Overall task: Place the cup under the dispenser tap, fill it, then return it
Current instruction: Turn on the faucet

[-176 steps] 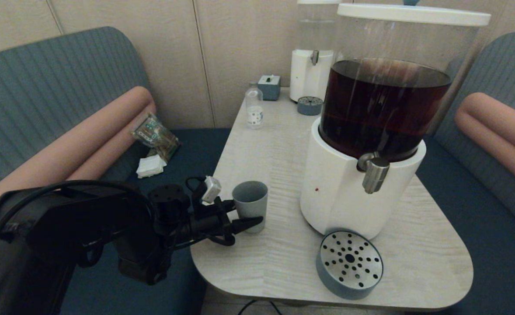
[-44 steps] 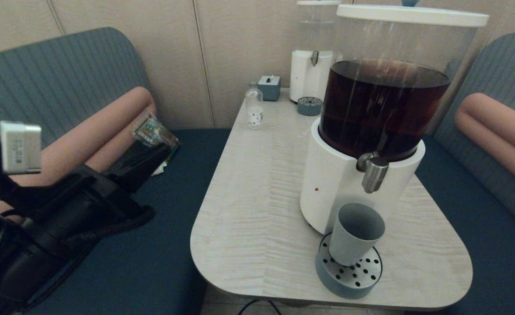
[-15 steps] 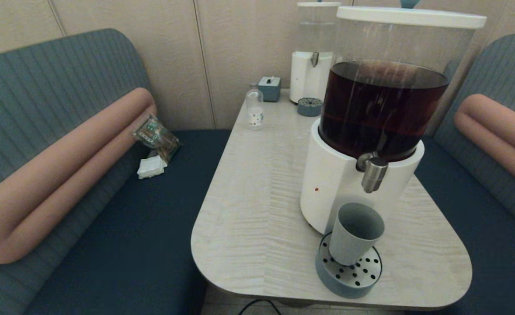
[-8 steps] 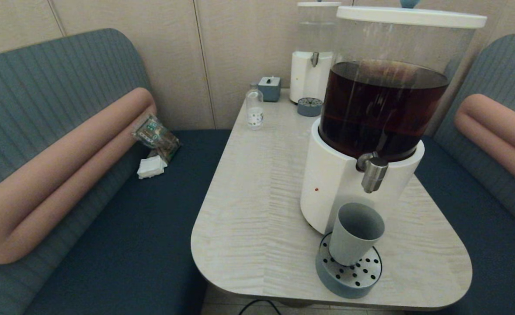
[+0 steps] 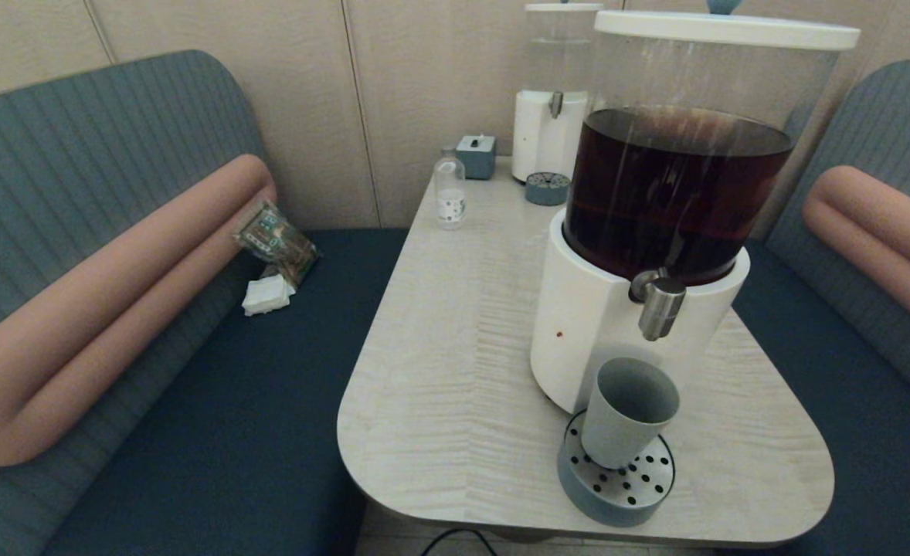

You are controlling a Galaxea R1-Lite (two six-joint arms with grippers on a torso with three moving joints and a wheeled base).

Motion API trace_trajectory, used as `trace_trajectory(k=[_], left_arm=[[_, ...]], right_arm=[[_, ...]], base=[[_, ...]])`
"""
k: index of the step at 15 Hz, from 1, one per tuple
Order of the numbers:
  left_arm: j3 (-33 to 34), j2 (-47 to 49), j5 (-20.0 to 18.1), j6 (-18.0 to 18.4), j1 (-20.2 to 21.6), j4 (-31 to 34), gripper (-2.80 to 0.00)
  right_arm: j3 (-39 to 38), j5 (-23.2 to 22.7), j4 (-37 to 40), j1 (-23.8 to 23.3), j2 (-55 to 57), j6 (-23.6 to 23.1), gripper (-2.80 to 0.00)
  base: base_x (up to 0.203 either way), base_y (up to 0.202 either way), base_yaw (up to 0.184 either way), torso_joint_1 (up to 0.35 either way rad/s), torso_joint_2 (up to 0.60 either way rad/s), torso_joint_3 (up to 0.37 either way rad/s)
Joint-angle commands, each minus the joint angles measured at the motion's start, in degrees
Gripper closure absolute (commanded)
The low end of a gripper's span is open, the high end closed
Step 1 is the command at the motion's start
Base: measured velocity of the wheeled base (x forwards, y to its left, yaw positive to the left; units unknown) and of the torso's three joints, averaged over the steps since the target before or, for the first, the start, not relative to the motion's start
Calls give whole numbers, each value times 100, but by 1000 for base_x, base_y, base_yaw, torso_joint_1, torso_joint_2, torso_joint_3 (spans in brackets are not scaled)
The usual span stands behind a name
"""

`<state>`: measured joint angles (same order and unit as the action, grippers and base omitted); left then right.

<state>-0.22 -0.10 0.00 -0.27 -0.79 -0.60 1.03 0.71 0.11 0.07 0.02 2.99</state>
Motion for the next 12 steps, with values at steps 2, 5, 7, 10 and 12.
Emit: trace_trajectory(k=[2,5,7,10,12], left_arm=[[26,1,18,-35,0,-11,0],[31,1,18,-43,0,-11,0],[31,1,18,-42,0,-11,0],[26,1,18,-43,0,-7,0],[31,1,18,-43,0,-11,0]], right_arm=[[674,-28,169,1,75,87,0],[2681,-137,508,15,1305,536,0],[3903,-266,620,84,2731,798,0],[5141,-774,763,312,4610,1091,0],[5690,-1531,1235,731,5461,1217,0]], base=[[0,0,0,0,0,0],[0,0,0,0,0,0],[0,0,0,0,0,0],[0,0,0,0,0,0],[0,0,0,0,0,0]])
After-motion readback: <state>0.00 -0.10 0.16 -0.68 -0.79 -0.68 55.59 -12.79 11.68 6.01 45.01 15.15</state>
